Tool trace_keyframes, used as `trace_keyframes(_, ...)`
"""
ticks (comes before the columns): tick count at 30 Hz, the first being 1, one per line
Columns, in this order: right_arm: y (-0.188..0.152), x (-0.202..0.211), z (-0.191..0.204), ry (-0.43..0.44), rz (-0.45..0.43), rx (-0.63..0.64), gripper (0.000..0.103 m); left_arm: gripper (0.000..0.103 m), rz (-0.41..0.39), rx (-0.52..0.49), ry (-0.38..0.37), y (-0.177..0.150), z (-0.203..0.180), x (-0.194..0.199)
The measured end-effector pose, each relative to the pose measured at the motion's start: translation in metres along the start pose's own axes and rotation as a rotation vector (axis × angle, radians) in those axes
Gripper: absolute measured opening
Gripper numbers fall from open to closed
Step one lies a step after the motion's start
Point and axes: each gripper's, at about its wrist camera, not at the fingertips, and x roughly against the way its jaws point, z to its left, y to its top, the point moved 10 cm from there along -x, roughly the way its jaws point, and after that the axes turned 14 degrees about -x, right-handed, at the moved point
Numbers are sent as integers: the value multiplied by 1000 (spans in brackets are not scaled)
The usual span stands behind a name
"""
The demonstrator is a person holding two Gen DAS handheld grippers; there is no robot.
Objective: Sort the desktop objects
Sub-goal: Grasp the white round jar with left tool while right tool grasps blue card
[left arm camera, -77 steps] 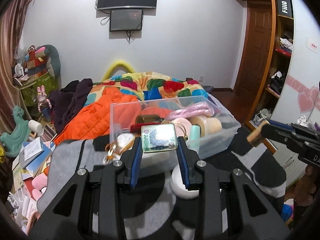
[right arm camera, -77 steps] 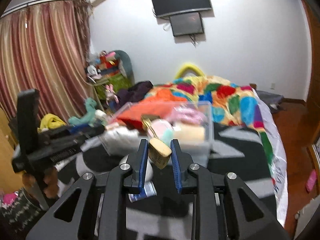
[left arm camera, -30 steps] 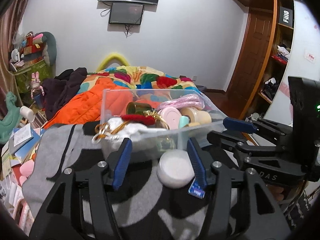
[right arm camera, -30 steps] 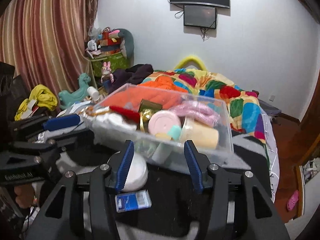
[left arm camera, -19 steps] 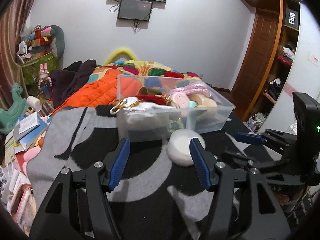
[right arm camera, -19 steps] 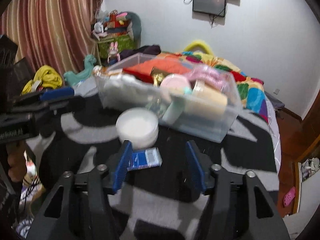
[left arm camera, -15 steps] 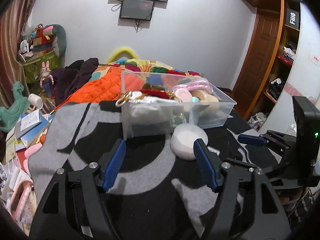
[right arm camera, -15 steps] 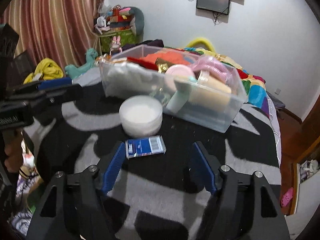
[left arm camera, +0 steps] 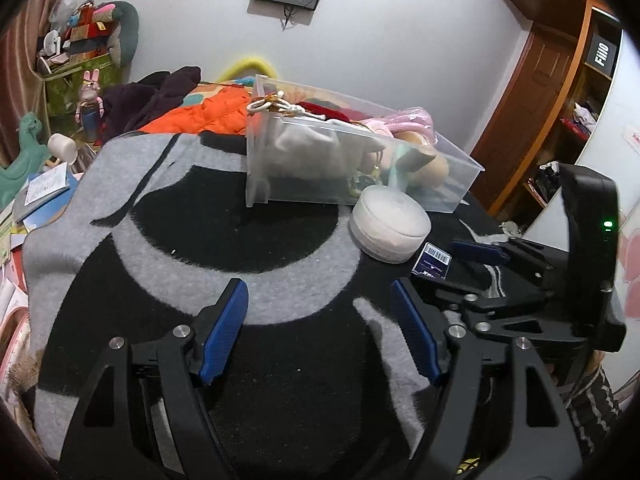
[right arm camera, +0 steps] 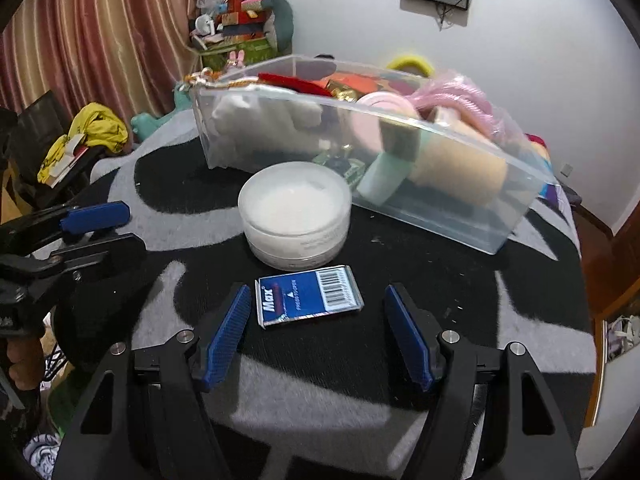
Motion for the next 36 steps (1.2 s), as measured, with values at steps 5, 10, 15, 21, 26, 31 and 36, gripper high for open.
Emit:
trace_keyframes(5,-1,3,4,26,-29,-4,47,73,-9,-35,33,7,-4,0)
trace_keyframes(10,1,19,-2,57,-62,-42,47,73,-8,-77,30,20,-16,-4)
trace_keyframes(15,9,43,-25,84,-115,-129,47,73,22,-97,-11,29,-32,-20)
trace_keyframes(21,15,65,-53,108,-162,-211,47,73,87,-124,-14,31,-49,-46)
trace_keyframes(26,15,67,-61,112,-168,-230,47,73,117,-146,17,39,-51,-58)
trace_keyframes(31,16,65,-67,141,-167,-263,47,73,140,-177,42,47,-54,-69)
trace_keyframes(36,16,63,-67,156,-168,-274,47,73,181,-193,65,49,-56,-88)
